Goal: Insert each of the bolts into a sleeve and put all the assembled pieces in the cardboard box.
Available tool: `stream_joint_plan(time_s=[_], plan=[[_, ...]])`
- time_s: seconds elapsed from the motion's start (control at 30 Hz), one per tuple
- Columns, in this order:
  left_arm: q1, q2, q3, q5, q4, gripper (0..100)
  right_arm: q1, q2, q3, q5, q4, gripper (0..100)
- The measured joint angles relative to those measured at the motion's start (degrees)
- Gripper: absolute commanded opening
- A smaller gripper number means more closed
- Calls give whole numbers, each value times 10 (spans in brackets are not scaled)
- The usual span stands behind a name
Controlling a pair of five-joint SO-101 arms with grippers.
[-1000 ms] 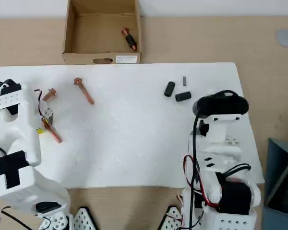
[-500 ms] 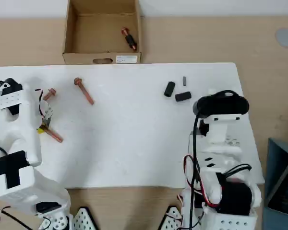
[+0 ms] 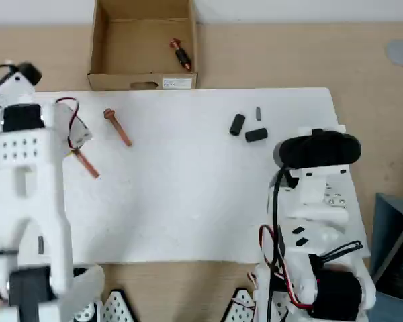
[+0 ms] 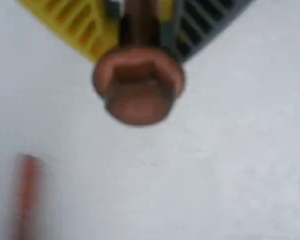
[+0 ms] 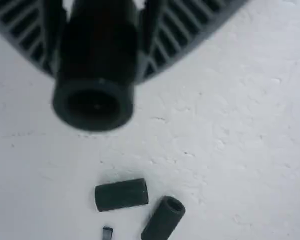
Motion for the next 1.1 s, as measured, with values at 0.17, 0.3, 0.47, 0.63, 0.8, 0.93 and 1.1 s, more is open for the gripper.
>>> stream_joint_plan(time_s=[0.17, 0.3, 0.47, 0.63, 0.8, 0.93, 1.1], plan=[[41, -156, 43, -1, 1, 1, 0, -1, -19, 0, 38, 9], [57, -280, 118, -13, -8, 1, 0, -1, -17, 0, 39, 9], [58, -444, 258, -72, -76, 1, -1, 0, 42, 0, -10, 9], [58, -615, 408, -84, -137, 1, -49, 3, 108, 0, -77, 9], [58, -755, 515, -87, -152, 1, -132, 3, 171, 0, -157, 9], [58, -811, 545, -87, -152, 1, -184, 3, 224, 0, -230, 9], [58, -817, 549, -84, -153, 1, -251, 3, 281, 0, -313, 9]])
